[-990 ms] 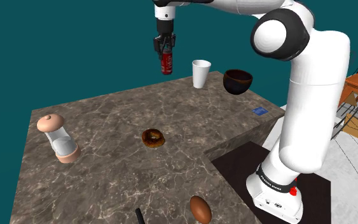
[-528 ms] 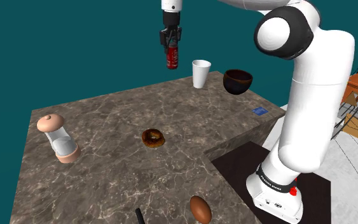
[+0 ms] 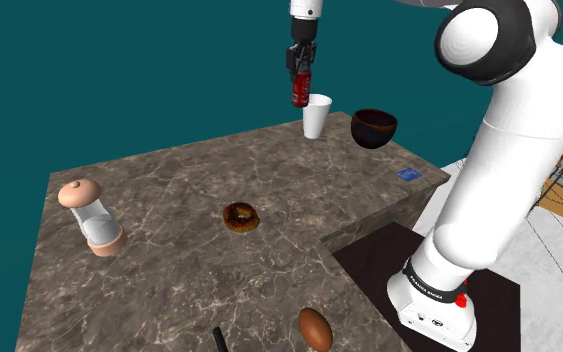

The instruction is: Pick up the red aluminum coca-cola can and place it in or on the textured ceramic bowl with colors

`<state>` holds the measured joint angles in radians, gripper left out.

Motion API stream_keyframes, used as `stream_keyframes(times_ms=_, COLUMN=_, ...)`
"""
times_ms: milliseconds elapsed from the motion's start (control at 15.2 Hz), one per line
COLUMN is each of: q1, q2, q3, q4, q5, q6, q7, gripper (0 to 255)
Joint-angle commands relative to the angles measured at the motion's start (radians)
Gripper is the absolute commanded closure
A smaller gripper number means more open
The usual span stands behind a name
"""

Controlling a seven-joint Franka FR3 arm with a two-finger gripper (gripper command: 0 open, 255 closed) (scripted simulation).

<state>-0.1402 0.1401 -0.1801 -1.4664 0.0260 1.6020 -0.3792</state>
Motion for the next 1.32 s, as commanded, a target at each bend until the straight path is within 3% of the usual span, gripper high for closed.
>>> stream_keyframes(times_ms=0, q1=-0.022, q2=-0.034, q3=-0.018, q4=-0.034, q5=-0.004, q6=0.0, q7=-0.042, gripper=255)
stream_keyframes(times_ms=594, q1=-0.125, q2=-0.112, q3=-0.108, q4=-0.114, q5=-0.017, q6=0.004, q7=-0.235, gripper=255)
stream_keyframes(times_ms=1254, q1=-0.249, q2=-0.097, q3=-0.223, q4=-0.08, q5=-0.009, q6=-0.019, q7=-0.474, gripper=255)
